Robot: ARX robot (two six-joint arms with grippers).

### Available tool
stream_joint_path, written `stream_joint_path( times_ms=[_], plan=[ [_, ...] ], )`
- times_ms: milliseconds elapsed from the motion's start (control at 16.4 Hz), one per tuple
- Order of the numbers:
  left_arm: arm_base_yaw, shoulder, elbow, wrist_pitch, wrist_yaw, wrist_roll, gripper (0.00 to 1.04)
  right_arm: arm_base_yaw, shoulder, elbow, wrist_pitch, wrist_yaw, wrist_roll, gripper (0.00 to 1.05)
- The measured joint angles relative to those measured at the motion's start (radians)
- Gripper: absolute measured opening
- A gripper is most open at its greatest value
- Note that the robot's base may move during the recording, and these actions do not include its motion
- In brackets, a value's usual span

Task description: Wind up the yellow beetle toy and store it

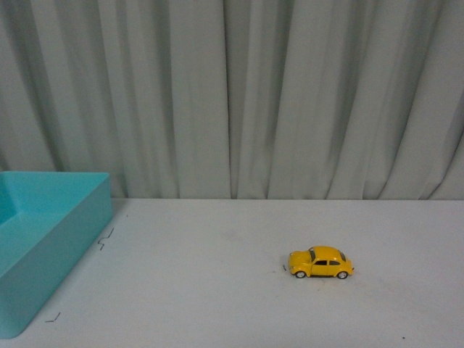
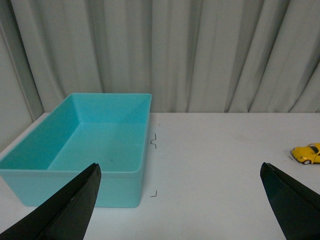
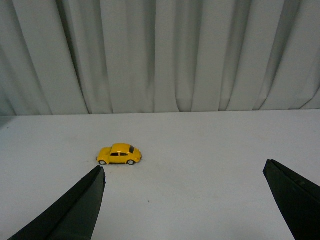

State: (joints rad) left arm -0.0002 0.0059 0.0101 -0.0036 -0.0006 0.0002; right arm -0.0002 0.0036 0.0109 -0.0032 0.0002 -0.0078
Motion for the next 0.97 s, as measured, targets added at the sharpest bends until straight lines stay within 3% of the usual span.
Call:
stream_joint_path(
  times_ms=[974],
  plan=[
    [0.000, 0.000, 0.000, 0.000, 0.000, 0.000, 0.98, 0.000, 0.000, 0.000, 0.000, 0.000, 0.000, 0.98]
  ],
)
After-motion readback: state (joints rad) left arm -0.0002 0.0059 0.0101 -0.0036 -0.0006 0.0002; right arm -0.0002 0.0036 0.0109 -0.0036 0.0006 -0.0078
